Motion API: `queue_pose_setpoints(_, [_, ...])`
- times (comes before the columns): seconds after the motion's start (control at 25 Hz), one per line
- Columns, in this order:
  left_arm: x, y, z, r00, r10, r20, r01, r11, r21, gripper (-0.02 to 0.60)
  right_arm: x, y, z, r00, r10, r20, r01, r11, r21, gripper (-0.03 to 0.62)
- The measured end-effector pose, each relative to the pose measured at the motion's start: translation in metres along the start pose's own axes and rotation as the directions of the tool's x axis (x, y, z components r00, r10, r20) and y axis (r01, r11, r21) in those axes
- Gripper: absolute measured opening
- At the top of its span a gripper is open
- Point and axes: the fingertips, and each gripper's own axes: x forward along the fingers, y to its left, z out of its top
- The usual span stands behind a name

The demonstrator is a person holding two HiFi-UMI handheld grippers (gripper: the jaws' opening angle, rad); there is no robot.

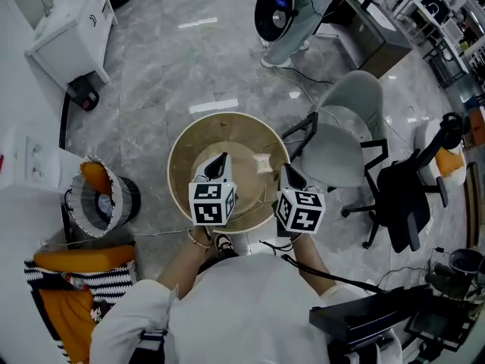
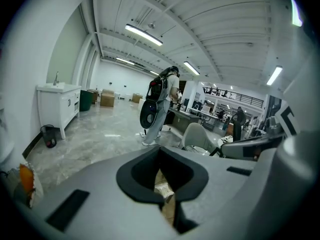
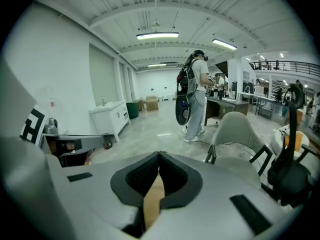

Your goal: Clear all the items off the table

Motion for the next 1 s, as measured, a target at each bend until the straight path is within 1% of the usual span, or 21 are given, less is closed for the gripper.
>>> queue_pose_setpoints(0.16, [0.009,0.0,0.004,1.0,0.017,-0.003,-0.017,1.0,0.005,0.008,0.01,-0.013,-0.001,1.0,-0.001,-0.019,0.001,1.0,-0.003,0.024])
queue_pose_setpoints(0.28, [0.015,-0.007,0.006,0.999,0.05,0.011,-0.05,0.999,0.011,0.008,0.019,-0.025,-0.002,0.999,0.02,-0.034,-0.022,0.999,-0.038,0.023])
queue_pose_setpoints(0.4, [0.021,-0.008,0.003,0.992,0.127,0.015,-0.127,0.992,-0.014,0.008,0.037,-0.031,0.005,0.994,0.095,-0.046,-0.098,0.992,-0.081,0.023])
queue_pose_setpoints(0.56, [0.019,-0.003,-0.001,0.967,0.255,0.011,-0.253,0.965,-0.073,0.008,0.062,-0.032,0.021,0.975,0.206,-0.08,-0.216,0.963,-0.163,0.023])
queue_pose_setpoints(0.64, [0.015,-0.001,-0.004,0.952,0.304,0.013,-0.301,0.947,-0.115,0.008,0.073,-0.032,0.029,0.964,0.247,-0.098,-0.262,0.944,-0.2,0.024])
queue_pose_setpoints(0.72, [0.011,0.004,-0.013,0.93,0.366,0.014,-0.36,0.92,-0.154,0.008,0.089,-0.027,0.032,0.945,0.303,-0.119,-0.324,0.915,-0.241,0.024])
queue_pose_setpoints(0.8, [0.006,0.011,-0.027,0.897,0.441,0.006,-0.432,0.881,-0.191,0.008,0.108,-0.017,0.029,0.92,0.365,-0.141,-0.391,0.879,-0.274,0.024])
queue_pose_setpoints(0.84, [0.001,0.015,-0.035,0.881,0.472,-0.002,-0.463,0.862,-0.207,0.008,0.114,-0.011,0.024,0.909,0.388,-0.151,-0.416,0.866,-0.279,0.023])
queue_pose_setpoints(1.0, [-0.037,0.036,-0.076,0.828,0.559,-0.047,-0.551,0.794,-0.259,0.008,0.115,0.028,-0.014,0.872,0.446,-0.203,-0.486,0.839,-0.245,0.024])
